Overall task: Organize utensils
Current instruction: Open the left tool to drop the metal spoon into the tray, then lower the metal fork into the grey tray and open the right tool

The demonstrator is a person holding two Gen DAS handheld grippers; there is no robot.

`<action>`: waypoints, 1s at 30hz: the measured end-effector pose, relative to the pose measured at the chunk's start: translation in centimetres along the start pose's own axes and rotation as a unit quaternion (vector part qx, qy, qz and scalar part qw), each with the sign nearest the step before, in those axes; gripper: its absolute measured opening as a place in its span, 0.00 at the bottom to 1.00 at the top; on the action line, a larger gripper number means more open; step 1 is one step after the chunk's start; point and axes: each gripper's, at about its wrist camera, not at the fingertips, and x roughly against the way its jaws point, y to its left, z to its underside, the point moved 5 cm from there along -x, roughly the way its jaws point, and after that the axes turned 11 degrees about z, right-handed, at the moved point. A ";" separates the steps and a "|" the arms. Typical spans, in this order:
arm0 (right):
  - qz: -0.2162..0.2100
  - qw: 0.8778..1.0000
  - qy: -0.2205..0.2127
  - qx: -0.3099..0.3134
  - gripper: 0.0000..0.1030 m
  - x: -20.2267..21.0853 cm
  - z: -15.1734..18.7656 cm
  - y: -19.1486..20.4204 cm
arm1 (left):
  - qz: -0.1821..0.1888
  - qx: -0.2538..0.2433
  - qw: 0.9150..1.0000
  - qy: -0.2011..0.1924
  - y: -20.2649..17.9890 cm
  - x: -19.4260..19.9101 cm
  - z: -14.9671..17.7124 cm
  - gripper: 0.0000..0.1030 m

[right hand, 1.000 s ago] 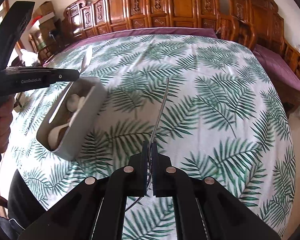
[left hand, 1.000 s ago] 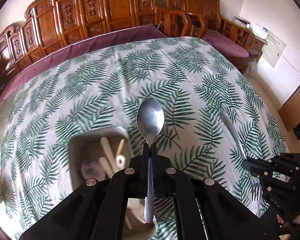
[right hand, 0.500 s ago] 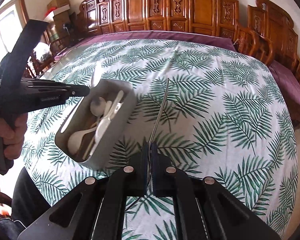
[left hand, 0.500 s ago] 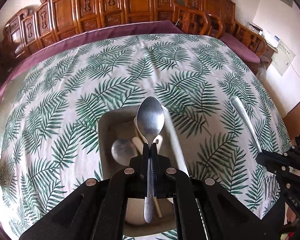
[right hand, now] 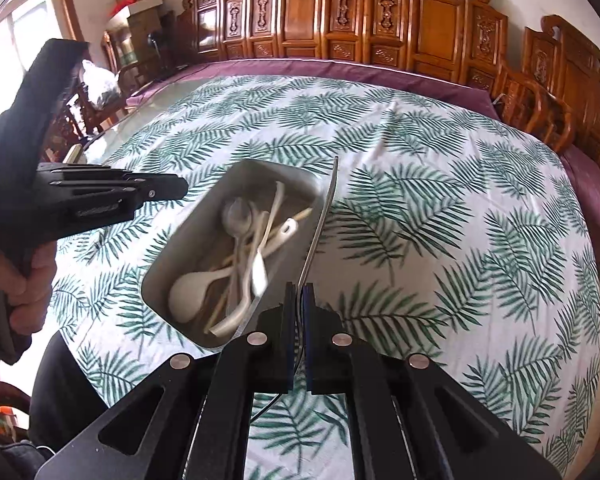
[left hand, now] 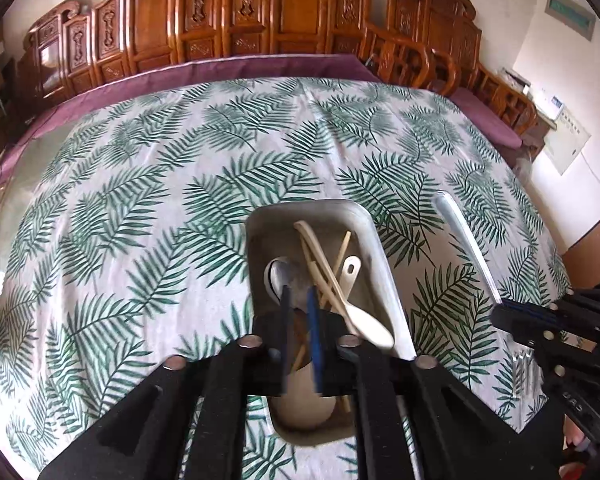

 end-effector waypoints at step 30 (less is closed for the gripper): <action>-0.075 0.995 0.064 -0.030 0.05 -7.4 -3.4 7.5 | -0.026 0.021 0.995 -0.098 5.8 8.3 3.1 0.91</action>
